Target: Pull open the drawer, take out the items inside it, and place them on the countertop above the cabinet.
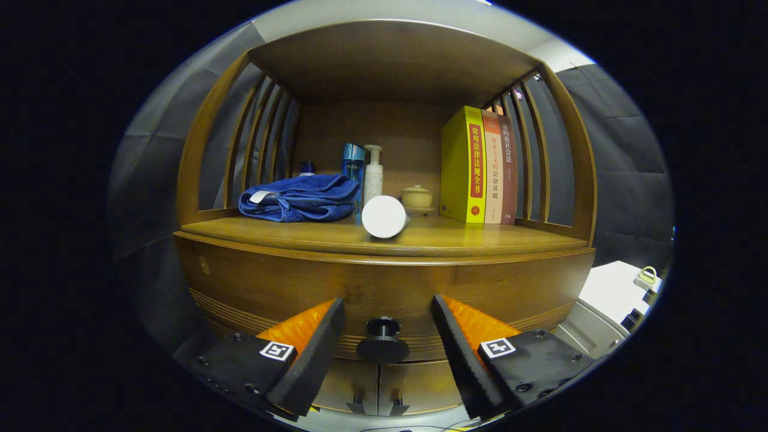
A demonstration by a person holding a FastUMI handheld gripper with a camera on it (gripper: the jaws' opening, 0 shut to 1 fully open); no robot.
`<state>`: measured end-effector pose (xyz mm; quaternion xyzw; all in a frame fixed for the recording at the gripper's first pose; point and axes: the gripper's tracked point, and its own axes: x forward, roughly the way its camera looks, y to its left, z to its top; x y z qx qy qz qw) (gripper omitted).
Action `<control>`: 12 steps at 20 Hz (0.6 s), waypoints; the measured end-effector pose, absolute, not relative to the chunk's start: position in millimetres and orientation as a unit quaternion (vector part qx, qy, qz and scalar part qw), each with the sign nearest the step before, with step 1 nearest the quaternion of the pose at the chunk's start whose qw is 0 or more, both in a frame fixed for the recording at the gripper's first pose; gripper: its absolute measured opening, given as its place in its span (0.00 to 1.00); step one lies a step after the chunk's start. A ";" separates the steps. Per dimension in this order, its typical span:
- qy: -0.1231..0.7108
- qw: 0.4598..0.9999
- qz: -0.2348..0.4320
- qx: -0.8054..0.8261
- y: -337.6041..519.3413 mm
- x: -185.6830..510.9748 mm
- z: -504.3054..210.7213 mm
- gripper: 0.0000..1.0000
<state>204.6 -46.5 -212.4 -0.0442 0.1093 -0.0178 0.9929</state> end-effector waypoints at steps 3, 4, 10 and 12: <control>0.106 0.993 -0.019 -0.048 -46.8 204.2 -211.7 0.97; 0.107 0.993 -0.024 -0.047 -48.6 201.6 -208.8 0.97; 0.071 0.996 -0.020 -0.059 -42.6 144.1 -139.2 0.97; 0.066 0.996 -0.018 -0.052 -41.4 114.5 -116.5 0.97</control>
